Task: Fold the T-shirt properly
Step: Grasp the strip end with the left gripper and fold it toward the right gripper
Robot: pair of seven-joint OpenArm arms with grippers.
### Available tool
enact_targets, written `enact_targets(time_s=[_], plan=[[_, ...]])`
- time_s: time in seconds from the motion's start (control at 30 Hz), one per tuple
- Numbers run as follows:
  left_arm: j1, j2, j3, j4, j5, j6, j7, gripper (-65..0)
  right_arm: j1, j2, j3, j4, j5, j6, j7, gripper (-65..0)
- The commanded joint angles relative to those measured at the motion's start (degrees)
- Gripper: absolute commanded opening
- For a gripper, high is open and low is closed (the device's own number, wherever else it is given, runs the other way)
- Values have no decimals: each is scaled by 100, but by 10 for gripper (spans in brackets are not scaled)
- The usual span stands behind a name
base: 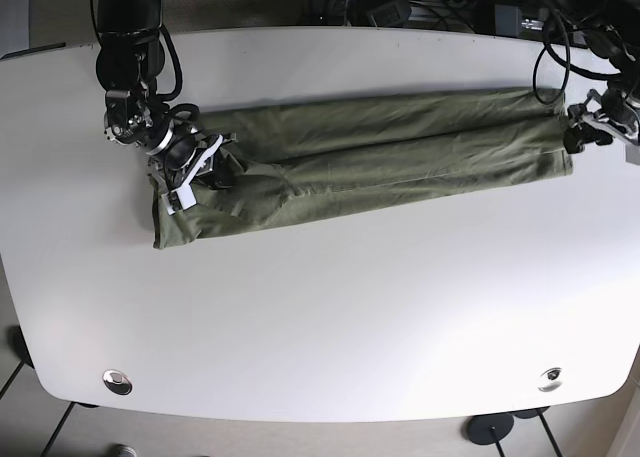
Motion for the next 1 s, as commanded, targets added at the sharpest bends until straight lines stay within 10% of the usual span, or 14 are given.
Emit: enact_targets(time_s=[0.03,0.27,0.4,0.67,1.0], plan=[[26,-170,206,-157,-355,-10,-100,-222,46,27,16,83,-22,35,-21,-585],[53,94,619,-192,-337,-10,-74,-254,46,18,16,83,-22,35,-12,-585],[26,102,822,-430,-337,-10,-91,-637,46,18,16,83,-22,35,-3,-585],[229,436,918,1768,-337,-10,-65,-647,46,9,16,83,-22,35,-3,-585],[141,1289,3019,2278,-293,-10,-355,-647,46,9,16,83,-22,35,-3,-585]])
